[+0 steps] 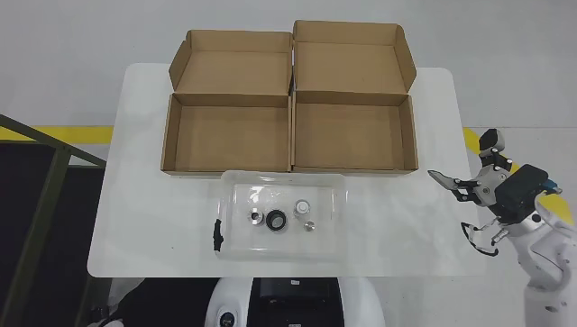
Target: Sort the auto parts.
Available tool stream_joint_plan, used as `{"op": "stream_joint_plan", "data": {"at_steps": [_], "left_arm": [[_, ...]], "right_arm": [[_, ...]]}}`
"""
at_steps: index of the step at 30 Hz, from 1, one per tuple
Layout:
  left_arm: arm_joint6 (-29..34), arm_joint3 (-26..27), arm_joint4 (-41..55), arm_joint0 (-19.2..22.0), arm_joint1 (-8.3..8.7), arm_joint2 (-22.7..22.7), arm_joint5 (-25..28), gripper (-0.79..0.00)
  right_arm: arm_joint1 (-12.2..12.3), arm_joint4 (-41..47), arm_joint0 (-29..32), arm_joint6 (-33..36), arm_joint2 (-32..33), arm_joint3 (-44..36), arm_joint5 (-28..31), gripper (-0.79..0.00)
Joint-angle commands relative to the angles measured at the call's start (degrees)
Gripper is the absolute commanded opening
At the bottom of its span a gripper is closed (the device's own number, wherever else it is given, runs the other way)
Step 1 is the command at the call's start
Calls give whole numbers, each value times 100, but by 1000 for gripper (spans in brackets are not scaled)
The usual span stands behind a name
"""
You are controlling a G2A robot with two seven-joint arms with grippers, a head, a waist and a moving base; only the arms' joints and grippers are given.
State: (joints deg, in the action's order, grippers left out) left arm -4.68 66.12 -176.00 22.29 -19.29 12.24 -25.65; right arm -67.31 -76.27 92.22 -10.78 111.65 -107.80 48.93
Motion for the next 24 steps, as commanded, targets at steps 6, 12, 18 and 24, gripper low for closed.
{"op": "stream_joint_plan", "data": {"at_steps": [6, 12, 18, 24], "left_arm": [[0, 0, 0, 0, 0, 0, 0, -1], [0, 0, 0, 0, 0, 0, 0, 0], [0, 0, 0, 0, 0, 0, 0, 0], [0, 0, 0, 0, 0, 0, 0, 0]], "right_arm": [[0, 0, 0, 0, 0, 0, 0, 0], [4, -47, 4, 73, -38, -35, 4, 0], [70, -431, -172, 841, -505, -474, 343, 0], [132, -270, -469, 1524, -1060, -613, 907, 0]]}}
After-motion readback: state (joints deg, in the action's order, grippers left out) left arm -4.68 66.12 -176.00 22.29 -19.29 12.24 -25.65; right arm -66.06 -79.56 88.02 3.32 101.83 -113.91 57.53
